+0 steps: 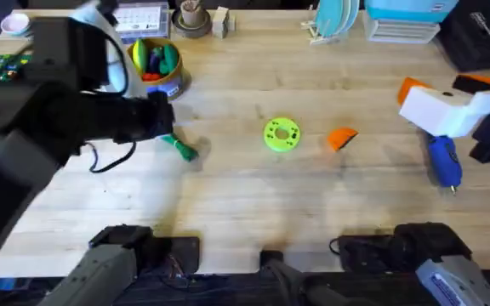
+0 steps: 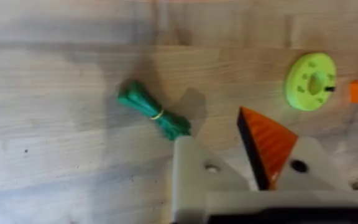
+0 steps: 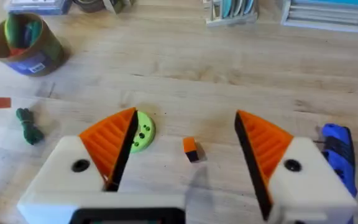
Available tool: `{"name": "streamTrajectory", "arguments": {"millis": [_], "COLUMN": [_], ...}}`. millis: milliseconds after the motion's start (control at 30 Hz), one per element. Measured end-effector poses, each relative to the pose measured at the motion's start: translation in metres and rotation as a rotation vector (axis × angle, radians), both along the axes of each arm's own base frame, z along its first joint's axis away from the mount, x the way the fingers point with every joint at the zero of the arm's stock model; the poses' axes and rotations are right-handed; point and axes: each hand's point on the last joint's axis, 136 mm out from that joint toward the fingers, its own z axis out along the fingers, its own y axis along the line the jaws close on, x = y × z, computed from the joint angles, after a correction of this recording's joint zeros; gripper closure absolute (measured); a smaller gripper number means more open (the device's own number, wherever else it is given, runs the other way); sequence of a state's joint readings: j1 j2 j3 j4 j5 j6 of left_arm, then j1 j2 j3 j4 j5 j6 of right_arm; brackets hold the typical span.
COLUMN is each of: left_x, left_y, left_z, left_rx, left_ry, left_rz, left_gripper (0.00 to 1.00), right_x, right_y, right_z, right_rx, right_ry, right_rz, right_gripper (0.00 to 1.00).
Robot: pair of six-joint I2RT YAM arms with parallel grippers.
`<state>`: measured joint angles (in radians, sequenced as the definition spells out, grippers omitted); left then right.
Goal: Pick up the gripper from the table and insert it into the empty holder that is missing its gripper. Then pick up a screw, insert it into the mounting hole, and use the screwdriver to tighten it. Finally, clean up the table by picking up the vegetable and placing it into the bucket.
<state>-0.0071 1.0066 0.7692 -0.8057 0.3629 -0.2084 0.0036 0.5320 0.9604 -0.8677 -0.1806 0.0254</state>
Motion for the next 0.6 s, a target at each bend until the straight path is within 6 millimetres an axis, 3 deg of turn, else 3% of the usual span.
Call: {"name": "streamTrajectory", "arguments": {"millis": [133, 167, 300, 333, 367, 533, 567, 600], "left_x": [-0.002, -0.004, -0.019, -0.022, -0.025, -0.033, -0.034, -0.033], "left_y": [-0.01, -0.012, -0.017, -0.017, -0.018, -0.02, -0.022, -0.022], "left_z": [0.055, 0.066, 0.106, 0.111, 0.116, 0.128, 0.13, 0.131], "left_rx": [-0.042, -0.049, -0.062, -0.063, -0.064, -0.068, -0.072, -0.072], "left_ry": [-0.253, -0.302, -0.486, -0.513, -0.537, -0.596, -0.604, -0.611], "left_rz": [-0.055, -0.062, -0.096, -0.1, -0.105, -0.122, -0.131, -0.136], "left_gripper": [0.171, 0.055, 0.008, 0.03, 0.159, 0.933, 0.985, 0.954], "right_x": [0.0, 0.0, -0.001, -0.001, -0.001, -0.001, -0.001, -0.001], "right_y": [0.0, 0.0, 0.0, 0.0, 0.0, 0.0, 0.0, 0.0], "right_z": [0.0, 0.0, -0.001, -0.001, -0.001, -0.001, -0.001, -0.001], "right_rx": [0.0, 0.0, 0.0, 0.0, 0.0, 0.0, 0.0, 0.0], "right_ry": [0.0, 0.0, 0.004, 0.005, 0.005, 0.006, 0.006, 0.007], "right_rz": [0.0, 0.0, 0.0, 0.0, 0.0, 0.0, 0.0, 0.0], "right_gripper": [0.007, 0.007, 0.007, 0.007, 0.007, 0.008, 0.008, 0.007]}}
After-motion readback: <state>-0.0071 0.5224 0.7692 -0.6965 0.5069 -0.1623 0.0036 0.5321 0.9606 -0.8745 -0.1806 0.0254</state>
